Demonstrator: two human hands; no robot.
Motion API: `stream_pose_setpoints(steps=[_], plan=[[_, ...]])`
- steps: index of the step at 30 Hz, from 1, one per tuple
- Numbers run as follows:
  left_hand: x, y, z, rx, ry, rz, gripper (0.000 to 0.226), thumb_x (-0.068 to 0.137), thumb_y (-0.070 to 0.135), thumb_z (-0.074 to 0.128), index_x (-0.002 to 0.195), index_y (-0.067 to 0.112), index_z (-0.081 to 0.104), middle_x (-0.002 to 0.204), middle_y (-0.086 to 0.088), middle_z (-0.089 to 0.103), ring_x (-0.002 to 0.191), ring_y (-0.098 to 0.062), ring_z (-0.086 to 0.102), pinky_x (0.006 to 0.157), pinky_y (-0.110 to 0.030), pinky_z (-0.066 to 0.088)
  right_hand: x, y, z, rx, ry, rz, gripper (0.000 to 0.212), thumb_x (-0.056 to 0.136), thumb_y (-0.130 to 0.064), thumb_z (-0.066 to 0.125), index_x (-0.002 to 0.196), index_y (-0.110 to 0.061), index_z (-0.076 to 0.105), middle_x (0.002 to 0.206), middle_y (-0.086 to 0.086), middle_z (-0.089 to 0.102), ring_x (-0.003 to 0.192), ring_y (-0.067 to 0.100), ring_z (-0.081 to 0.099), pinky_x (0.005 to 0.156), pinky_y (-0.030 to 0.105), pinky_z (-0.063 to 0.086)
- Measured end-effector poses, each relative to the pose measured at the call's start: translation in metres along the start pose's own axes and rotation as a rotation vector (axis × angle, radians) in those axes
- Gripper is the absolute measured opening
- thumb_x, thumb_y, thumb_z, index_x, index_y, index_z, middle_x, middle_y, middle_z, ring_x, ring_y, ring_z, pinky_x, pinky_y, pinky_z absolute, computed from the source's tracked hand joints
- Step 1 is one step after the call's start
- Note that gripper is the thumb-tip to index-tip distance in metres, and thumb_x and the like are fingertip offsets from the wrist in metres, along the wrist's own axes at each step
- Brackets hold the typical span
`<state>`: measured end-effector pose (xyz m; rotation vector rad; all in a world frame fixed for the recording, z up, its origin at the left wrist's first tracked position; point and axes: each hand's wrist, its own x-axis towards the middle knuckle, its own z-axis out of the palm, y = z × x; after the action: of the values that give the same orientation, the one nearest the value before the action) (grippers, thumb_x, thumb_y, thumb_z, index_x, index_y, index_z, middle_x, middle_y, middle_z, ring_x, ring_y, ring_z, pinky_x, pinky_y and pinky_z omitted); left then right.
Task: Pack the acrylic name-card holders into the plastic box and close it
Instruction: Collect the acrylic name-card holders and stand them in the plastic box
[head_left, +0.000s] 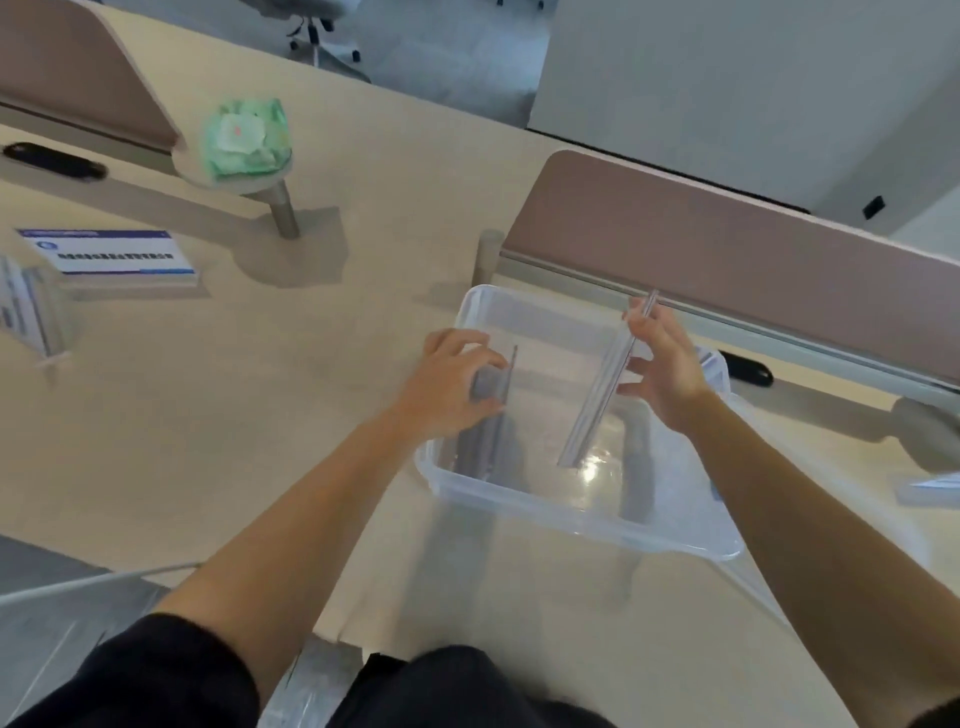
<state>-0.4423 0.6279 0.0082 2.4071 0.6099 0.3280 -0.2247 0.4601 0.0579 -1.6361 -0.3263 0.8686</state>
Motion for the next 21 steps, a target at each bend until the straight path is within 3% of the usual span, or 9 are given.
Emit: stream_pose_setpoints(steps=[3,6,9,13,17,21], plan=[[0.01,-0.011,0.012,0.069,-0.049,-0.138,0.051,0.081,0.041,0.074,0.127,0.027,0.057,0.155,-0.005,0.022,0.138,-0.031,0.015,0.114,-0.041,0.022,0.018,0.024,0.0,-0.008,-0.036,0.051,0.049,0.078,-0.045,0.068,0.126,-0.037,0.058,0.126,0.001,0.053,0.101,0.032,0.055,0.064,0.04,0.058],[0.013,-0.015,0.023,0.021,-0.068,-0.302,0.057,0.085,0.038,0.069,0.136,0.032,0.046,0.158,-0.001,0.008,0.138,-0.03,0.015,0.111,-0.044,0.027,0.032,0.052,0.002,-0.046,-0.069,0.102,0.061,0.071,-0.051,0.072,0.128,-0.037,0.057,0.12,-0.002,0.054,0.104,0.031,0.055,0.065,0.039,0.056],[0.014,-0.016,0.028,-0.007,-0.004,-0.386,0.054,0.084,0.034,0.067,0.133,0.039,0.046,0.157,-0.001,0.005,0.136,-0.035,0.02,0.108,-0.044,0.03,0.045,0.074,0.004,-0.082,-0.127,0.151,0.07,0.068,-0.051,0.075,0.133,-0.033,0.055,0.127,-0.005,0.051,0.109,0.027,0.055,0.076,0.045,0.054],[0.013,-0.017,0.03,-0.016,0.016,-0.438,0.049,0.084,0.029,0.064,0.127,0.046,0.047,0.155,-0.002,0.002,0.133,-0.035,0.022,0.106,-0.043,0.032,0.062,0.093,0.012,-0.083,-0.206,0.173,0.054,0.07,-0.04,0.077,0.121,-0.039,0.059,0.144,-0.005,0.043,0.12,0.021,0.053,0.094,0.055,0.049],[0.014,-0.019,0.031,-0.097,0.031,-0.462,0.048,0.083,0.021,0.063,0.124,0.044,0.05,0.152,0.0,0.011,0.133,-0.032,0.025,0.104,-0.039,0.036,0.078,0.112,0.013,-0.053,-0.217,0.225,0.051,0.068,-0.035,0.079,0.117,-0.035,0.063,0.141,-0.005,0.049,0.123,0.016,0.052,0.102,0.047,0.035],[0.014,-0.021,0.031,-0.116,0.033,-0.466,0.048,0.083,0.018,0.061,0.123,0.042,0.052,0.147,0.004,0.022,0.126,-0.026,0.032,0.1,-0.035,0.039,0.087,0.125,0.013,-0.069,-0.215,0.18,0.038,0.074,-0.026,0.078,0.111,-0.025,0.068,0.109,-0.005,0.064,0.099,0.007,0.059,0.091,0.029,0.039]])
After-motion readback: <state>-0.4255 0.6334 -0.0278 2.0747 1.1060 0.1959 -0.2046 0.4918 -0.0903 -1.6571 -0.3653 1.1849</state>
